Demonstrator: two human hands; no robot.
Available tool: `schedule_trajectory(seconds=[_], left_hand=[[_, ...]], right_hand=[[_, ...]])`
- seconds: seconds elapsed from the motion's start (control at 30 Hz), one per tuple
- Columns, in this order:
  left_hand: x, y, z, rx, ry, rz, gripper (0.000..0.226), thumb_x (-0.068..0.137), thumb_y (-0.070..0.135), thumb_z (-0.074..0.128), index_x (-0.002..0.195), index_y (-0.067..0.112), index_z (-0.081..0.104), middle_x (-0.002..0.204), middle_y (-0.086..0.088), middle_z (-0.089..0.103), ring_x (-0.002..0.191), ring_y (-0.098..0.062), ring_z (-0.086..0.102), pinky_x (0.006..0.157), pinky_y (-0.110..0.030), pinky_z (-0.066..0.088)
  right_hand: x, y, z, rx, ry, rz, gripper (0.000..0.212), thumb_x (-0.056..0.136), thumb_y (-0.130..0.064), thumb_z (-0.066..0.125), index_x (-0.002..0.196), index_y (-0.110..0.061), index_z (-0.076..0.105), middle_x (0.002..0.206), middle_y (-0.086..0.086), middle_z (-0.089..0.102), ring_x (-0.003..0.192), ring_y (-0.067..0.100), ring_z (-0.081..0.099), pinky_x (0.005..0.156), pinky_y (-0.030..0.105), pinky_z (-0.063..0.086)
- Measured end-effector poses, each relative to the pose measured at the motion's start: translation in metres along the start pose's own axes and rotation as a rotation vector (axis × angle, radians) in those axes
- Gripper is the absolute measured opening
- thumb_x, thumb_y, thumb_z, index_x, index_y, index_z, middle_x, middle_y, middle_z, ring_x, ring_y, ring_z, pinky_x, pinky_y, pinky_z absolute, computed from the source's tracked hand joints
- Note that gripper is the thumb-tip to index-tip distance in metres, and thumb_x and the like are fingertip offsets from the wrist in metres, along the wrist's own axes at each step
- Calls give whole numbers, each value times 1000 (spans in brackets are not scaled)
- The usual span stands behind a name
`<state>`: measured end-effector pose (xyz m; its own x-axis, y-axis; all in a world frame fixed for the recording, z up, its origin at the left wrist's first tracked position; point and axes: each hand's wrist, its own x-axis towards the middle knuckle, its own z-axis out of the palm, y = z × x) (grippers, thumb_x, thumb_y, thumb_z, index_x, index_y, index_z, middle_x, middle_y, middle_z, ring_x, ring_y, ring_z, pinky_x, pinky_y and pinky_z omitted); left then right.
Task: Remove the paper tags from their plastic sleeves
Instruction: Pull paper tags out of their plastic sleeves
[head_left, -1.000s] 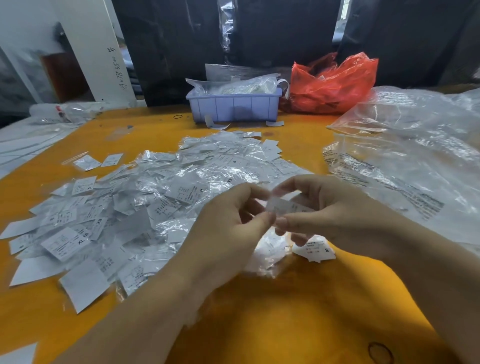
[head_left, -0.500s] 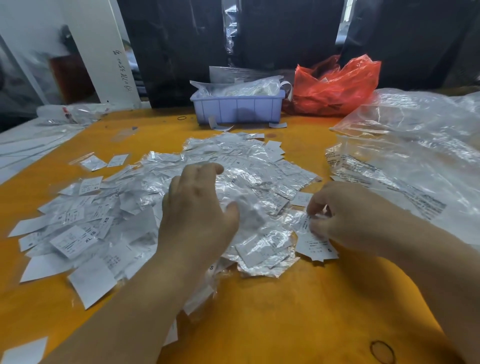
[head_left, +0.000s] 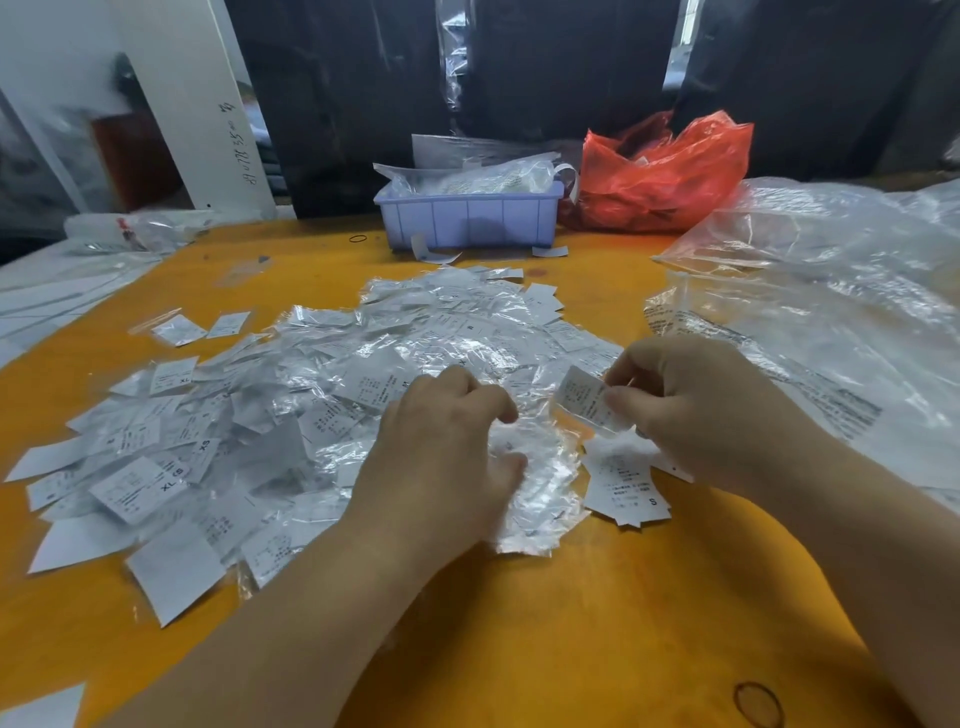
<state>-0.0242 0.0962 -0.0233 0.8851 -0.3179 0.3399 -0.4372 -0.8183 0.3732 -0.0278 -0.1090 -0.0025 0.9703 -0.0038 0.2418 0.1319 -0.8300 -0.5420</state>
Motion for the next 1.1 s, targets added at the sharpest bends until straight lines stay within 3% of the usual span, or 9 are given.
schedule_trajectory(seconds=[0.17,0.3,0.4,0.57,0.7,0.77,0.9,1.0,1.1], left_hand=[[2,-1,-1,-23,74,-3,18,92,37,61,107,28,67,103,9,54,106,-14,46,98,-40,39],[2,4,-1,-156,121,22,34,91,47,52,119,30,60,108,14,53,106,-9,46,93,-36,43],[0,4,-1,-159,6,58,47,89,55,51,132,38,49,118,17,46,115,-6,37,97,-32,39],[-2,-2,5,77,-265,91,43,93,63,35,132,49,46,148,14,27,132,-3,10,100,-33,6],[-1,-5,6,138,-276,86,41,95,59,35,135,49,43,153,13,23,135,-5,6,96,-32,0],[-1,-4,6,121,-234,83,37,97,50,39,133,49,45,152,14,25,135,-5,7,97,-31,0],[-1,-1,6,84,-159,85,33,99,38,43,131,46,51,148,17,31,135,-4,11,99,-27,2],[-2,3,5,-11,-124,100,31,99,37,45,128,41,55,140,18,38,132,-4,18,94,-22,8],[-2,8,0,-203,-81,83,32,96,45,47,127,38,56,128,20,49,126,-3,34,103,-28,22]], right_hand=[[-2,-3,-1,113,-9,-1,4,92,-23,65,92,-25,68,77,-10,67,62,12,61,50,23,47],[-2,-8,-4,408,-141,-8,14,88,-13,69,98,-22,67,76,-6,74,65,15,67,60,28,58],[-3,-9,-3,517,-245,1,28,87,-14,69,114,-19,64,88,-3,75,76,16,71,69,30,59],[-4,-2,-4,29,-109,-57,31,93,-21,62,123,-29,61,106,-16,67,92,-2,61,68,10,44],[-2,3,-9,-258,-234,57,41,88,-29,68,127,-28,57,126,-8,52,106,8,47,83,23,38],[-3,2,-7,-313,-298,75,34,86,-32,69,119,-27,62,118,-7,52,104,12,49,84,27,42],[-6,-1,-1,-268,-217,1,2,89,-26,66,89,-28,65,93,-11,56,79,5,53,62,21,42],[-5,-1,-1,-163,-127,-37,16,89,-20,65,76,-29,61,78,-14,58,68,3,53,53,18,34],[-3,-7,-5,145,-5,-79,14,87,-17,68,75,-24,67,68,-6,65,61,11,57,49,23,41]])
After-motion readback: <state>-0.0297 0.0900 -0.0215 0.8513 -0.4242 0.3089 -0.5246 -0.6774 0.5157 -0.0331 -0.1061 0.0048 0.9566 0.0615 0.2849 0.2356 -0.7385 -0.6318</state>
